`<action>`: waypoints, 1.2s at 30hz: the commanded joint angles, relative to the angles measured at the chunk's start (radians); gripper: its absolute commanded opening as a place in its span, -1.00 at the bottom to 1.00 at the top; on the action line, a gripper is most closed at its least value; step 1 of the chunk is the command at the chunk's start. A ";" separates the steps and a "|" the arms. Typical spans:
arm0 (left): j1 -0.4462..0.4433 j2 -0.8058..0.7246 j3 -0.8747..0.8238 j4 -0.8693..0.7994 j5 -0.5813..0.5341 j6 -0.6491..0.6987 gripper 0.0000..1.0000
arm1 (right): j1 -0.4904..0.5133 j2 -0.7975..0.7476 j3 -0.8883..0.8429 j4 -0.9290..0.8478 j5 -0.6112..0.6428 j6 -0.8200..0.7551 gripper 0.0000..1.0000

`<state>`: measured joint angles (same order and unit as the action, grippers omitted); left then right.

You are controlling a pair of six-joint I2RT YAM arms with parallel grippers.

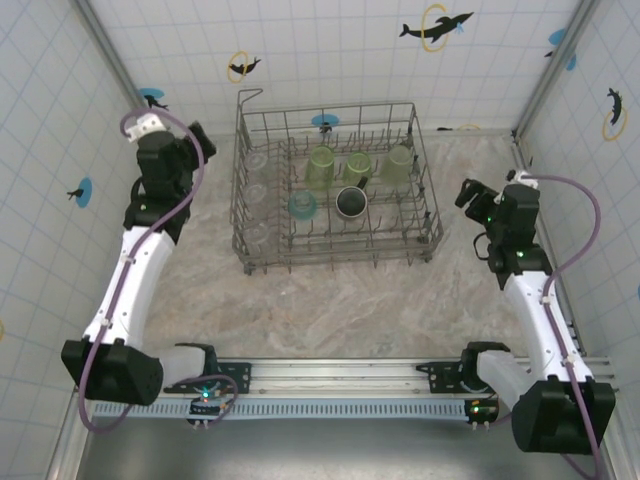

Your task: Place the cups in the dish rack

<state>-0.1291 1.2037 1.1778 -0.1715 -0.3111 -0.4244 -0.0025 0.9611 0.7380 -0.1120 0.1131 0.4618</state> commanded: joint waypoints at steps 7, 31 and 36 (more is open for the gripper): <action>0.022 -0.140 -0.441 0.079 -0.382 0.035 0.95 | -0.018 -0.017 -0.233 0.168 0.233 -0.076 0.99; 0.024 0.159 -1.136 1.235 -0.287 0.278 0.95 | 0.082 0.001 -0.834 0.981 0.407 -0.203 0.99; 0.064 0.255 -1.166 1.425 -0.255 0.284 0.95 | 0.082 -0.010 -0.929 1.136 0.395 -0.223 0.99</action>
<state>-0.0872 1.4178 0.0315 1.0405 -0.6052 -0.1722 0.0731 0.9627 0.0090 0.8448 0.4919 0.2562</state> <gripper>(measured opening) 0.975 0.996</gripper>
